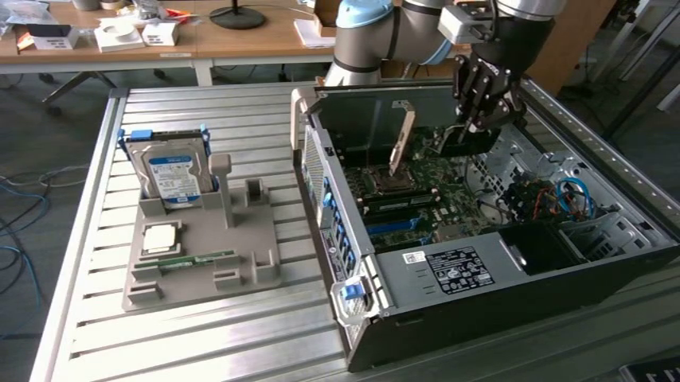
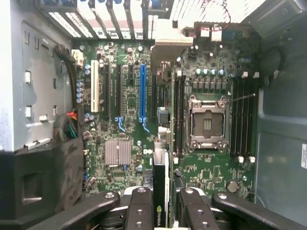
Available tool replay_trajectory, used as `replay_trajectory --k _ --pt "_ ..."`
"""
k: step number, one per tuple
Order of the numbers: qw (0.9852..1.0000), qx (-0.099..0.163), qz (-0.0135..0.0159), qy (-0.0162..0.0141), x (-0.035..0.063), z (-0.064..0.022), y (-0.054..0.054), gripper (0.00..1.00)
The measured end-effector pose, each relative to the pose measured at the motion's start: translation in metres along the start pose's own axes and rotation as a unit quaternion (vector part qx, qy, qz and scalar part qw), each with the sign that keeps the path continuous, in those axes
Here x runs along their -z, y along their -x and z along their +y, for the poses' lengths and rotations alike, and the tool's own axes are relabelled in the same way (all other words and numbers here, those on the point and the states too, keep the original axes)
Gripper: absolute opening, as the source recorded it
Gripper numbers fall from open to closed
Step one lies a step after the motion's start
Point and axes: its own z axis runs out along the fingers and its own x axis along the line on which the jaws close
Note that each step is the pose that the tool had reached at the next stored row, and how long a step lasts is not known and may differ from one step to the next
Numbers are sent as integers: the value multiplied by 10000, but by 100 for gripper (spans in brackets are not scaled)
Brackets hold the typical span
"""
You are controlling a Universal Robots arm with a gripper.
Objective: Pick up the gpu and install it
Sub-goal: 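Insert the gpu into the slot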
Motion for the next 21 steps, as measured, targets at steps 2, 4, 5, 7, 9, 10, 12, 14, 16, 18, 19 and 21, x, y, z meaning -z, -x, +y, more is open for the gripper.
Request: replay_trajectory --k 2,4,5,7,9,10,12,14,16,18,19,21 --pt "10000 1 0 -20 -3 45 -1 26" --pt "10000 1 -2 -38 -10 88 -1 26" --pt "10000 2 -3 -56 -15 105 -1 26" --pt "10000 9 -4 -91 -23 121 -13 26" --pt "9999 18 -5 -100 -28 131 -47 26" --pt "9999 18 -6 -103 -28 139 -64 26" --pt "9999 18 -6 -104 -30 149 -71 26" --pt "9999 19 -6 -105 -31 168 -72 26" --pt "9999 19 -5 -110 -31 213 -78 26" --pt "9999 18 -6 -114 -31 240 -90 26" --pt "9999 20 -5 -114 -31 243 -109 26" --pt "9999 19 -9 -115 -31 252 -158 26"
